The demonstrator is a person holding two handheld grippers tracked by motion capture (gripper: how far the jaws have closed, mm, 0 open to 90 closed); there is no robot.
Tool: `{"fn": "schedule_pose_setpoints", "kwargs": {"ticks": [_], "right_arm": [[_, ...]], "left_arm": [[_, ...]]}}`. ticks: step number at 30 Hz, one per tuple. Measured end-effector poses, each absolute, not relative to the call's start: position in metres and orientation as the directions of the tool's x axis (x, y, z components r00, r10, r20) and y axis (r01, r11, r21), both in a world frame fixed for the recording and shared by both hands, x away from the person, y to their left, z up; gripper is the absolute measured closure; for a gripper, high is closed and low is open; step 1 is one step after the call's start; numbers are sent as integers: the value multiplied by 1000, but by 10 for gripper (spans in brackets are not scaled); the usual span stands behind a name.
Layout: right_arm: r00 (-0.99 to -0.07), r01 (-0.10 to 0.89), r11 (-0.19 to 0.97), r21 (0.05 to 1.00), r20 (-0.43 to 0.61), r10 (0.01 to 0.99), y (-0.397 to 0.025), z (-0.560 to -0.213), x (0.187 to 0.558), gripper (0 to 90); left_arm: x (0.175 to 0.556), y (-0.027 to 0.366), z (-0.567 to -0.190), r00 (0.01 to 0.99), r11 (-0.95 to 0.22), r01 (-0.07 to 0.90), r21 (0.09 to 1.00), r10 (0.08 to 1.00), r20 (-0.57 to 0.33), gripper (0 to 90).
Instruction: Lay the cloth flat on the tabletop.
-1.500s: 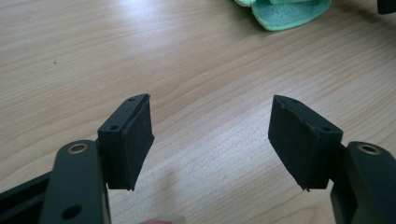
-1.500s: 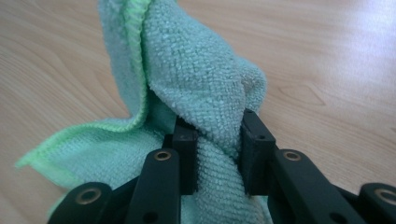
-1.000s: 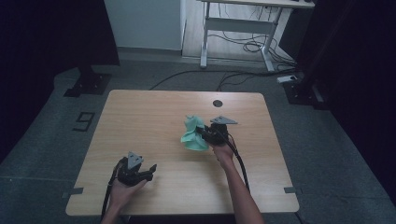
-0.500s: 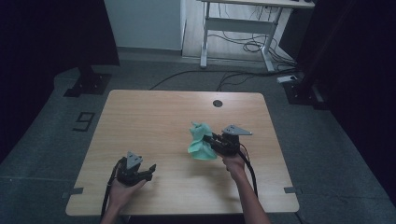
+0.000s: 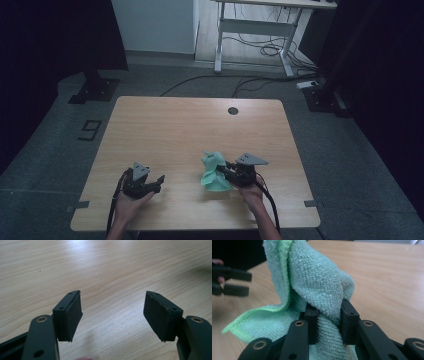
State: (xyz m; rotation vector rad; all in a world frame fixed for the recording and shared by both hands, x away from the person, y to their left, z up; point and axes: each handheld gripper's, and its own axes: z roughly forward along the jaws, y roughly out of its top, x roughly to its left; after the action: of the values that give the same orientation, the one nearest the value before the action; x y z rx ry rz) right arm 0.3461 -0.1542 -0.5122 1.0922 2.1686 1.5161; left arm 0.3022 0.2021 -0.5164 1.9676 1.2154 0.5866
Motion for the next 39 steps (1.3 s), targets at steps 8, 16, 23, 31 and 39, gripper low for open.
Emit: {"fn": "schedule_pose_setpoints", "kwargs": {"ticks": [8, 16, 23, 31, 39], "right_arm": [[-658, 463, 184, 867, 197, 727, -152, -528, 343, 715], [-663, 486, 209, 849, 202, 721, -149, -538, 341, 624], [-651, 459, 217, 861, 160, 742, -148, -534, 337, 298], [-657, 414, 211, 886, 130, 743, -153, -515, 316, 332], [-686, 421, 244, 873, 131, 716, -119, -511, 315, 380]], "left_arm": [[302, 199, -518, 455, -293, 559, 776, 890, 9, 307], [302, 197, -520, 459, -303, 559, 772, 888, 16, 307], [303, 196, -521, 460, -307, 560, 770, 888, 19, 307], [303, 195, -521, 462, -310, 559, 769, 887, 21, 308], [303, 194, -522, 465, -318, 560, 765, 885, 28, 308]]}}
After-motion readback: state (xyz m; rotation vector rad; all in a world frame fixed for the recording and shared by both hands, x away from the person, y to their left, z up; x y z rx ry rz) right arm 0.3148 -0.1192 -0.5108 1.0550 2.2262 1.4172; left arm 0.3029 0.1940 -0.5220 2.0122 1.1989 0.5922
